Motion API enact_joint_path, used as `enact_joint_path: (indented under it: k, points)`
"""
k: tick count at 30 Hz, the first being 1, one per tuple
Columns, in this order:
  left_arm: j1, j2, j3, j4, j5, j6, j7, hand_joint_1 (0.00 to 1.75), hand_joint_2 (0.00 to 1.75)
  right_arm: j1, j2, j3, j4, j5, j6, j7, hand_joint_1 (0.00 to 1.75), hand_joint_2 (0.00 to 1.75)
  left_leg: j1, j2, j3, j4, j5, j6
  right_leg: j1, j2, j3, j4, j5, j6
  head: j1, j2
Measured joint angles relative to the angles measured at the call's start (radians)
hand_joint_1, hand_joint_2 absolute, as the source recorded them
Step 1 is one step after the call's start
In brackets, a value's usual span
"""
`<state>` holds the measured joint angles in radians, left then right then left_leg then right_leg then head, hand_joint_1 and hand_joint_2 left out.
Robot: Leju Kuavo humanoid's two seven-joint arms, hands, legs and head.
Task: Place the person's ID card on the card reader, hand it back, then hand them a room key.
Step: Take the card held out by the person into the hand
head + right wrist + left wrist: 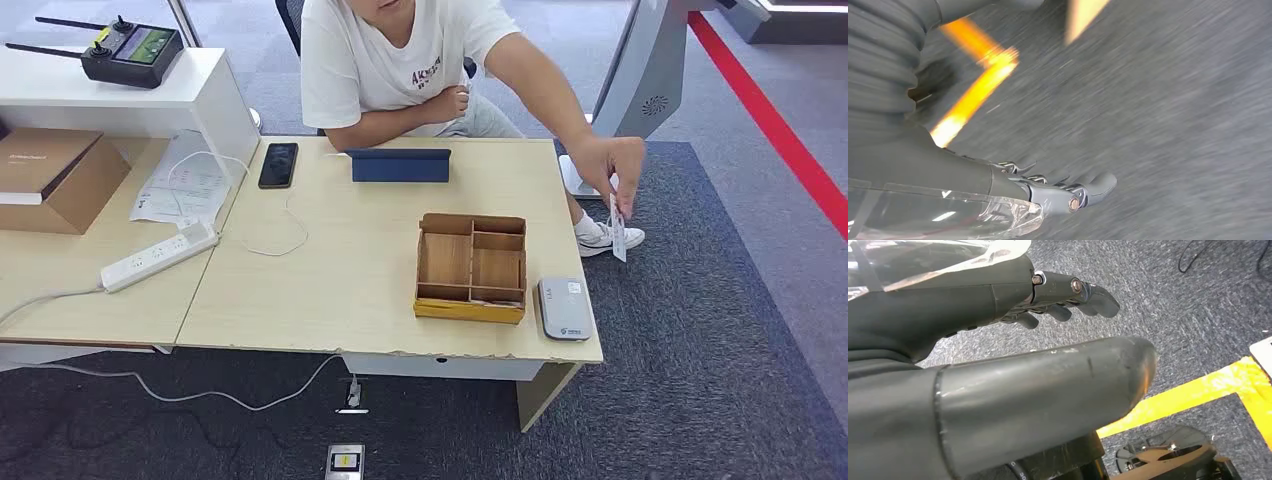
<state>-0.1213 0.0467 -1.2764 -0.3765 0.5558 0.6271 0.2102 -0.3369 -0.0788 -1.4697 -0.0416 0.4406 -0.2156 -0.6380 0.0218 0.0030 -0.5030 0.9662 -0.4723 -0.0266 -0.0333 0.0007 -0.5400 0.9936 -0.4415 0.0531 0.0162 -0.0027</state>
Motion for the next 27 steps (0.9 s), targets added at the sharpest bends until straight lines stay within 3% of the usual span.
enact_joint_path:
  k: [3,5,6,8,10,11,13,15,18,22,27]
  points:
    - [0.0,0.001,0.0,-0.001,0.011,0.001,-0.01,0.0,0.0,-0.055,-0.012,-0.01,-0.001,0.018,0.055,-0.042,0.0,1.75,0.0,0.0,0.0,0.0,0.0,0.0,0.0,0.0,0.0,0.0,0.0,0.0,0.0,0.0]
    - [0.0,0.001,0.0,-0.001,0.02,0.002,-0.018,0.0,0.0,-0.102,-0.003,-0.015,-0.025,0.013,0.107,-0.019,0.0,1.75,0.0,0.0,0.003,0.0,0.001,-0.001,0.001,0.0,-0.001,0.0,0.0,0.0,0.0,0.0]
    - [-0.001,0.001,0.0,-0.001,0.025,0.002,-0.022,0.0,0.0,-0.11,0.015,-0.008,-0.066,-0.026,0.125,0.037,0.0,1.75,0.001,0.0,0.007,0.001,0.001,-0.001,0.001,0.0,-0.001,-0.001,0.0,0.0,0.0,0.0]
    - [-0.002,0.001,0.0,-0.001,0.035,0.002,-0.03,0.0,0.0,-0.061,0.06,0.051,-0.24,-0.218,0.1,0.237,0.0,1.75,0.0,-0.005,0.015,0.002,0.0,0.0,0.001,-0.006,0.003,-0.003,-0.004,0.002,-0.001,0.0]
    - [0.002,0.001,0.0,-0.001,0.042,0.002,-0.035,0.0,0.0,0.046,0.072,0.179,-0.46,-0.559,-0.09,0.417,0.0,1.75,-0.004,-0.014,0.017,0.0,-0.001,0.002,-0.004,-0.016,0.01,-0.002,-0.009,0.005,-0.001,0.0]
    - [0.007,0.002,0.0,0.0,0.046,0.002,-0.036,0.0,0.0,0.096,0.064,0.266,-0.556,-0.749,-0.226,0.444,0.0,1.75,-0.006,-0.011,0.016,-0.001,-0.002,0.002,-0.006,-0.013,0.009,0.001,-0.008,0.004,0.0,0.0]
    - [0.012,0.007,0.0,0.002,0.049,0.002,-0.039,0.0,0.0,0.16,0.041,0.461,-0.724,-1.036,-0.438,0.376,0.0,1.75,-0.006,0.013,0.009,-0.003,-0.005,0.0,-0.007,0.012,0.002,0.004,-0.003,0.001,0.001,0.0]
    - [0.001,0.009,0.0,0.003,0.051,0.003,-0.043,0.0,0.0,0.195,0.035,0.647,-0.881,-1.142,-0.497,0.283,0.0,1.75,-0.006,0.031,0.007,-0.004,-0.008,0.002,-0.006,0.031,-0.001,0.003,0.0,0.001,0.0,0.0]
    - [-0.016,0.003,0.0,0.003,0.051,0.006,-0.053,0.0,0.0,0.238,0.052,0.852,-1.061,-0.958,-0.475,0.23,0.0,1.75,-0.006,0.02,0.009,-0.004,-0.005,0.005,-0.006,0.018,0.004,0.001,-0.001,0.002,-0.001,0.0]
    - [-0.008,0.0,0.0,0.003,0.043,0.011,-0.059,0.0,0.0,0.272,0.08,1.048,-1.253,-0.679,-0.473,0.209,0.0,1.75,-0.005,0.005,0.004,-0.004,0.002,0.004,-0.006,0.004,0.003,0.001,0.0,0.002,-0.001,0.0]
    - [-0.004,0.0,0.0,0.004,0.03,0.012,-0.063,0.0,0.0,0.311,0.11,1.231,-1.452,-0.549,-0.475,0.225,0.0,1.75,-0.004,0.0,0.003,-0.004,0.003,0.003,-0.004,0.0,0.003,0.001,0.0,0.002,-0.001,0.0]
